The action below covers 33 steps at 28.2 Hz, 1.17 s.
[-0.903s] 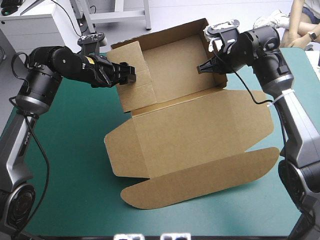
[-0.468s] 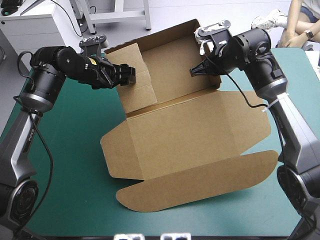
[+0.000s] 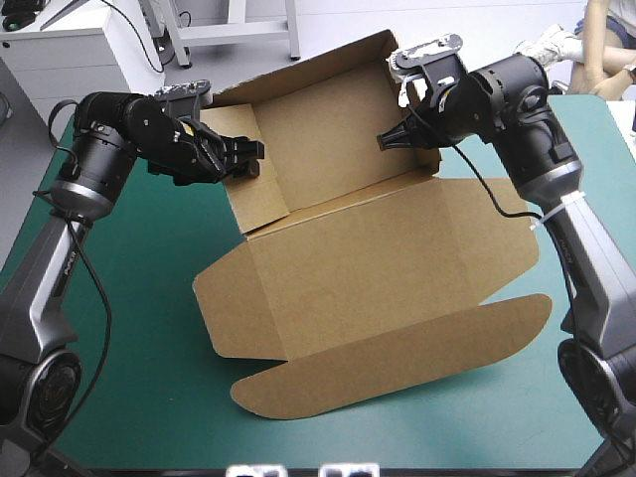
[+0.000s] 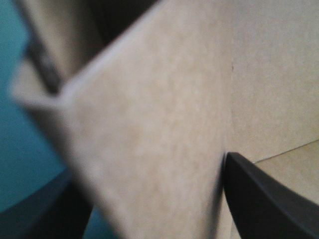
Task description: Fold the box
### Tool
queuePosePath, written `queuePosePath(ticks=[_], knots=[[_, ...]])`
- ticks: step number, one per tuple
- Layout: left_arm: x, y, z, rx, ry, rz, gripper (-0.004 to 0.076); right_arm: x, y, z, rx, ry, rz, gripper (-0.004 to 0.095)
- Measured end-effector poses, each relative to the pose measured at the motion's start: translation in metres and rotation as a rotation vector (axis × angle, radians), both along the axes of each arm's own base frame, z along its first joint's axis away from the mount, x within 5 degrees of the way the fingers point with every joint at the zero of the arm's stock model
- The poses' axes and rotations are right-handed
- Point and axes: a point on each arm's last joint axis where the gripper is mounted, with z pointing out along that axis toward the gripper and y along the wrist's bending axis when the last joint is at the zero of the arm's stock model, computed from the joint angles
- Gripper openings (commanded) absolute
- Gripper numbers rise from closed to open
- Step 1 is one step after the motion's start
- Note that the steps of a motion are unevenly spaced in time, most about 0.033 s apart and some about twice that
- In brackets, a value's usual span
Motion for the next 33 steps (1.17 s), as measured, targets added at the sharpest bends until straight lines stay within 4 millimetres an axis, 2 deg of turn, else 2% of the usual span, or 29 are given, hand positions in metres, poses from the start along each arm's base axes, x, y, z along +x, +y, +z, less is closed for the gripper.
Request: queuePosePath(ticks=[8, 11, 12, 13, 15, 18, 21, 33], knots=[[0.000, -0.001, 0.001, -0.019, 0.003, 0.019, 0.0451, 0.000, 0.000, 0.000, -0.001, -0.002, -0.004, -0.0013], [0.001, -0.001, 0.001, -0.033, 0.000, 0.026, 0.0393, 0.000, -0.001, 0.000, 0.001, -0.002, -0.006, -0.0014], [0.001, -0.002, 0.001, -0.045, 0.001, 0.031, 0.0335, 0.000, -0.001, 0.000, -0.001, -0.002, -0.007, -0.0014], [0.001, -0.002, 0.002, -0.061, 0.002, 0.044, 0.0243, 0.000, -0.001, 0.001, -0.003, -0.004, -0.011, -0.0014], [0.003, -0.003, 0.003, -0.096, 0.001, 0.087, -0.0012, 0.000, -0.002, 0.001, -0.007, -0.006, -0.018, -0.0014], [0.007, -0.003, 0.006, -0.164, -0.006, 0.189, -0.0009, 0.001, -0.003, 0.001, -0.007, -0.007, -0.027, -0.0014], [0.011, -0.002, 0.003, -0.155, -0.005, 0.218, -0.0008, -0.001, -0.003, 0.004, -0.002, -0.019, -0.026, -0.0014], [0.013, -0.004, 0.002, -0.080, -0.074, 0.173, -0.0008, 0.003, -0.004, 0.001, 0.035, -0.001, -0.074, -0.0014]])
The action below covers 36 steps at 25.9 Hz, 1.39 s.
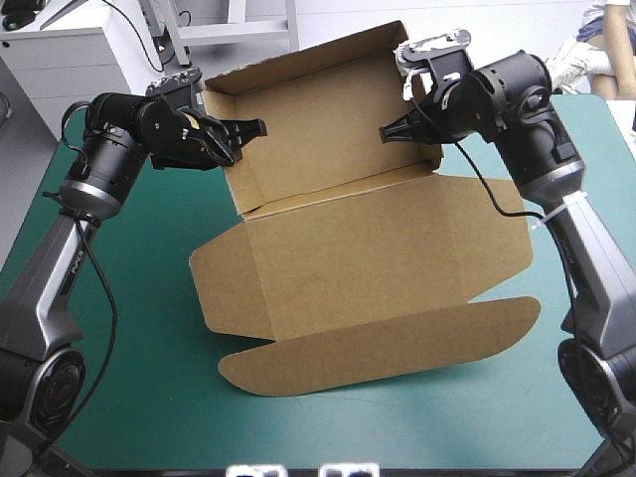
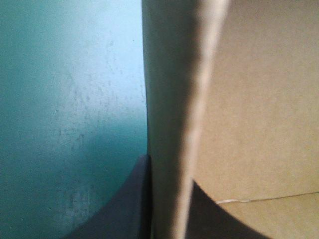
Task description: Fold the box
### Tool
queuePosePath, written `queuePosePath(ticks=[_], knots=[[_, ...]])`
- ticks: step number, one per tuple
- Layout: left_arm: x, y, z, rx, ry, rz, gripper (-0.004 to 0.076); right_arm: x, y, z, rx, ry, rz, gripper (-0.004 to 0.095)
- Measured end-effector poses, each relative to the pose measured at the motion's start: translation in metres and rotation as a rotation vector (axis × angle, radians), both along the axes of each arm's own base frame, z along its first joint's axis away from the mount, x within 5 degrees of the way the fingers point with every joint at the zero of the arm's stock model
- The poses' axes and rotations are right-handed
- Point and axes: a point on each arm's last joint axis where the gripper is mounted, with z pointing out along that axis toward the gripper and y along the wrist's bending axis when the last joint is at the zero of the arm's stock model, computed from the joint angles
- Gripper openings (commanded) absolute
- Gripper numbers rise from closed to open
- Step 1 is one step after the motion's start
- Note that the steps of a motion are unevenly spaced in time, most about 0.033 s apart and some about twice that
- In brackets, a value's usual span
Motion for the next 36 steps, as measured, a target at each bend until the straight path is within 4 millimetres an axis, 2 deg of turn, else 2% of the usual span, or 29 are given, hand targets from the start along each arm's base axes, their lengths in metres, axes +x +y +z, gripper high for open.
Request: queuePosePath(ticks=[3, 7, 8, 12, 17, 25, 36], knots=[[0.004, -0.001, -0.008, 0.038, 0.020, -0.022, -0.0008, 0.011, -0.001, -0.012, 0.030, 0.045, -0.018, -0.0014], [0.019, -0.004, -0.035, 0.121, 0.134, -0.056, -0.0008, 0.032, 0.003, -0.043, 0.046, 0.144, -0.036, -0.0014], [0.023, -0.005, -0.044, 0.133, 0.169, -0.061, -0.0008, 0.035, 0.003, -0.056, 0.044, 0.188, -0.048, -0.0014], [0.031, -0.009, -0.067, 0.169, 0.253, -0.085, -0.0008, 0.036, 0.003, -0.101, 0.038, 0.342, -0.076, -0.0014], [0.038, -0.012, -0.084, 0.203, 0.296, -0.101, -0.0008, 0.033, 0.004, -0.133, 0.050, 0.440, -0.095, -0.0014], [0.046, -0.025, -0.106, 0.248, 0.327, -0.161, -0.0008, 0.028, 0.002, -0.157, 0.052, 0.522, -0.123, -0.0014], [0.051, -0.033, -0.122, 0.256, 0.358, -0.175, -0.0008, 0.028, -0.002, -0.160, 0.035, 0.536, -0.140, -0.0014]])
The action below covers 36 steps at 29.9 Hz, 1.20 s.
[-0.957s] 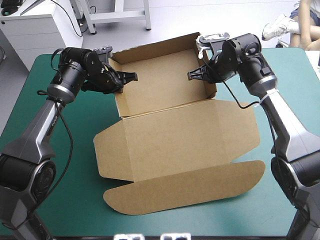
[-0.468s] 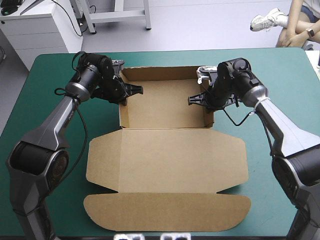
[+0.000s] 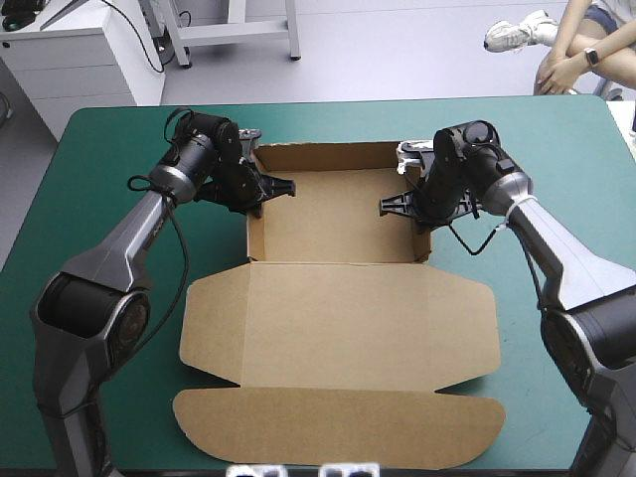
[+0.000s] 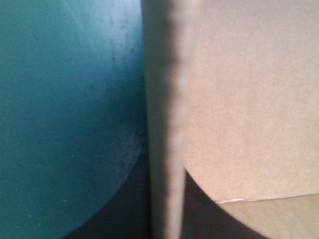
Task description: Fold the box
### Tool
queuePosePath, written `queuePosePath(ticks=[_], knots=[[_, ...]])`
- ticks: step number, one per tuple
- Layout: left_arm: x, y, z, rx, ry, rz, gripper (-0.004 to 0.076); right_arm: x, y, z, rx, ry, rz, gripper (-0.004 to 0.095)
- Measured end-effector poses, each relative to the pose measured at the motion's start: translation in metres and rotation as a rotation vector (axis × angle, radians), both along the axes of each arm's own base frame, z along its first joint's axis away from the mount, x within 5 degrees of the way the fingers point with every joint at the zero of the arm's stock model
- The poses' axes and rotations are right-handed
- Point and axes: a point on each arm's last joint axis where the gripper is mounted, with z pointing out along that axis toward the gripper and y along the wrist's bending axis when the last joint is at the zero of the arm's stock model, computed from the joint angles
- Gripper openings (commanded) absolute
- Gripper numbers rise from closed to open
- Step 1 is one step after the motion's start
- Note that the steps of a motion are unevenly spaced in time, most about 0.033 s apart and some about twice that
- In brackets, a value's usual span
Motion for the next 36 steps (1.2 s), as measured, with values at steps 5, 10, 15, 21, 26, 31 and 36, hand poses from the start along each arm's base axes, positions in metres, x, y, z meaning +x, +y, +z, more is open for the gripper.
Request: queuePosePath(ticks=[5, 10, 15, 21, 26, 31, 36], knots=[[0.004, -0.002, -0.007, -0.005, 0.013, 0.001, -0.0008, 0.002, 0.000, -0.005, -0.013, 0.009, -0.002, -0.0014], [0.004, -0.002, -0.007, -0.005, 0.013, 0.001, -0.0008, 0.005, 0.000, -0.011, -0.023, 0.023, -0.003, -0.0014], [0.004, -0.002, -0.007, -0.005, 0.013, 0.001, -0.0008, 0.006, 0.000, -0.012, -0.026, 0.024, -0.007, -0.0013], [0.004, -0.002, -0.007, -0.003, 0.011, -0.007, 0.0034, 0.006, 0.000, -0.012, -0.024, 0.025, -0.008, 0.0052], [0.004, -0.003, -0.008, 0.005, 0.000, -0.061, 0.0256, 0.007, 0.001, -0.016, -0.014, 0.037, -0.004, 0.0339], [0.006, -0.004, -0.010, 0.007, -0.006, -0.083, 0.0407, 0.009, 0.001, -0.022, -0.017, 0.056, 0.004, 0.0668], [0.006, -0.003, -0.010, 0.011, -0.004, -0.084, 0.0410, 0.010, 0.000, -0.018, -0.028, 0.048, 0.005, 0.0747]])
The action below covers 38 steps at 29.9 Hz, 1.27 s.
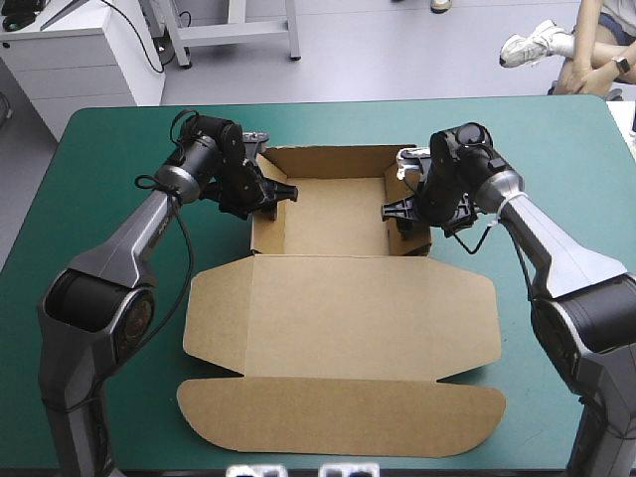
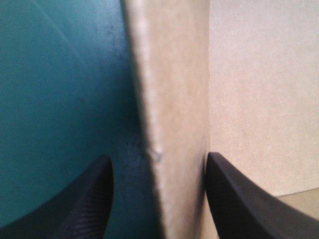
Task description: Fold the box
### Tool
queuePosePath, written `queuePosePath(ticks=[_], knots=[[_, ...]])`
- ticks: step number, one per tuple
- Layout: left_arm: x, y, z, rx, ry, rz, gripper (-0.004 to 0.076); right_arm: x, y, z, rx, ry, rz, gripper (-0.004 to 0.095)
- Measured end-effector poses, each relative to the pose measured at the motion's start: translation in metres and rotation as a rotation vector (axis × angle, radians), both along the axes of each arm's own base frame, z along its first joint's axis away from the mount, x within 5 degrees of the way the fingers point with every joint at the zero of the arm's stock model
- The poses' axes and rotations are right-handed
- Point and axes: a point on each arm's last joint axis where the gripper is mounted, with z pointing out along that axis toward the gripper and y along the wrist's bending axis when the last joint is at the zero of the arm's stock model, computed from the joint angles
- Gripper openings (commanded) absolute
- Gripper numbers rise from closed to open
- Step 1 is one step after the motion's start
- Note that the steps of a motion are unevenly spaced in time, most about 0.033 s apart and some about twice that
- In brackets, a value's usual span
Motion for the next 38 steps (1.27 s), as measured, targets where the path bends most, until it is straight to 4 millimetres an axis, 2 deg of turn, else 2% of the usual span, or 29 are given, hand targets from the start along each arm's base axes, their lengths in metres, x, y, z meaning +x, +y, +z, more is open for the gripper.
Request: queuePosePath(ticks=[5, 8, 10, 13, 14, 15, 21, 24, 28, 30, 34, 38], knots=[[0.004, 0.001, 0.021, 0.003, -0.071, -0.002, 0.0410, 0.007, 0.001, 0.025, 0.019, -0.088, 0.000, 0.0747], [0.005, 0.004, 0.050, 0.001, -0.167, 0.000, 0.0390, 0.012, 0.001, 0.046, 0.030, -0.161, -0.003, 0.0747], [0.004, 0.007, 0.075, -0.002, -0.249, 0.003, 0.0335, 0.013, 0.002, 0.060, 0.046, -0.204, -0.007, 0.0747], [-0.005, 0.012, 0.113, -0.026, -0.361, 0.010, 0.0133, 0.010, 0.001, 0.076, 0.061, -0.248, -0.008, 0.0746], [-0.010, 0.014, 0.125, -0.037, -0.394, 0.010, 0.0021, 0.007, -0.001, 0.081, 0.058, -0.260, -0.009, 0.0746], [-0.016, 0.016, 0.137, -0.051, -0.422, 0.009, -0.0004, 0.004, -0.002, 0.086, 0.058, -0.273, -0.009, 0.0746], [-0.069, 0.026, 0.201, -0.164, -0.559, -0.072, -0.0008, -0.017, -0.010, 0.117, 0.076, -0.340, -0.013, 0.0745], [-0.101, 0.033, 0.220, -0.180, -0.604, -0.125, -0.0008, -0.029, -0.015, 0.118, 0.069, -0.331, -0.009, 0.0742], [-0.145, 0.049, 0.230, -0.163, -0.629, -0.158, -0.0008, -0.036, -0.017, 0.102, 0.045, -0.272, 0.002, 0.0742], [-0.168, 0.058, 0.227, -0.147, -0.624, -0.176, -0.0008, -0.037, -0.017, 0.091, 0.032, -0.240, 0.008, 0.0742], [-0.212, 0.075, 0.212, -0.123, -0.602, -0.204, -0.0008, -0.034, -0.016, 0.072, 0.023, -0.218, 0.014, 0.0742], [-0.253, 0.092, 0.188, -0.106, -0.573, -0.219, -0.0008, -0.025, -0.013, 0.057, 0.014, -0.192, 0.015, 0.0741]])
